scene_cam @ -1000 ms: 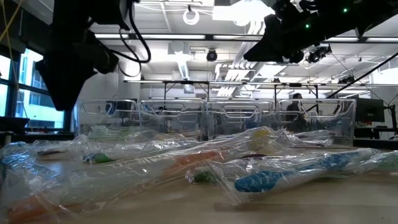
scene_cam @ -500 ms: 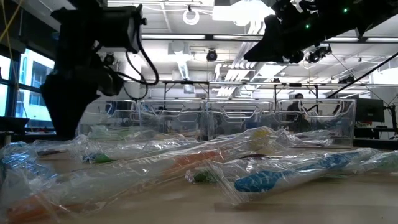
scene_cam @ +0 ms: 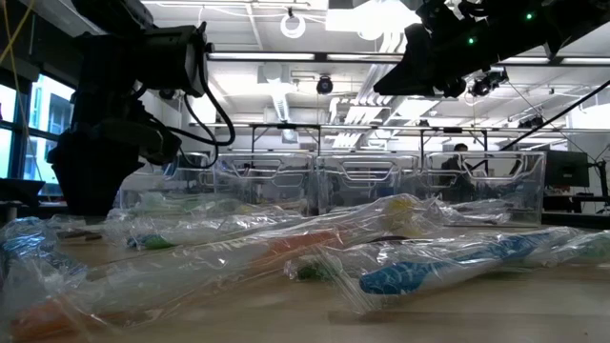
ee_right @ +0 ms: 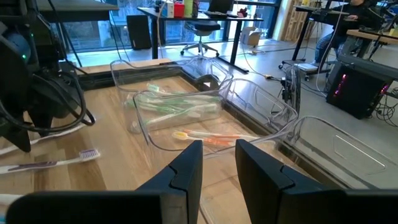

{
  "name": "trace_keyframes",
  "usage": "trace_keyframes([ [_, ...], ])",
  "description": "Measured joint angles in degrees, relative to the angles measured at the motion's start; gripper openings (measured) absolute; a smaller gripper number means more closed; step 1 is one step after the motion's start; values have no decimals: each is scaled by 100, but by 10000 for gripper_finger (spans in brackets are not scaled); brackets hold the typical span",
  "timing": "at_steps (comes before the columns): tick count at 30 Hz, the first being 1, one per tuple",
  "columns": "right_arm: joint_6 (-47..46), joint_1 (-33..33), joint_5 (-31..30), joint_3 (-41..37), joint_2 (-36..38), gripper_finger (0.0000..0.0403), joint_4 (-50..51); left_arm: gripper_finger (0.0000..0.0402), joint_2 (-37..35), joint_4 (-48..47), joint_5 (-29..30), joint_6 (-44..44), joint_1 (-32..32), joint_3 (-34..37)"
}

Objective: Pick & Place Toothbrushes
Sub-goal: Put the violet toothbrush into the right transparent bin

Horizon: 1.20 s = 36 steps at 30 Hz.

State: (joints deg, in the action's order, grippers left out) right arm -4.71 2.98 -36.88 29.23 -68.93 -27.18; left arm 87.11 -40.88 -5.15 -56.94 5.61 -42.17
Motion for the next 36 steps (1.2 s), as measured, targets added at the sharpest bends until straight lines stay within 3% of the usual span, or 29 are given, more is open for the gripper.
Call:
trace_keyframes([
  [13, -2, 0, -1, 0, 0, 90, 2, 16, 11, -13, 16, 161, -1, 4],
  [19, -2, 0, -1, 0, 0, 90, 2, 25, 15, -24, -80, 316, -1, 5],
  [24, -2, 0, -1, 0, 0, 90, 4, 12, -37, -133, -87, 1083, -1, -227],
  [36, 39, 0, -3, 0, 0, 90, -41, 6, -817, -549, 512, 2288, -89, -769],
])
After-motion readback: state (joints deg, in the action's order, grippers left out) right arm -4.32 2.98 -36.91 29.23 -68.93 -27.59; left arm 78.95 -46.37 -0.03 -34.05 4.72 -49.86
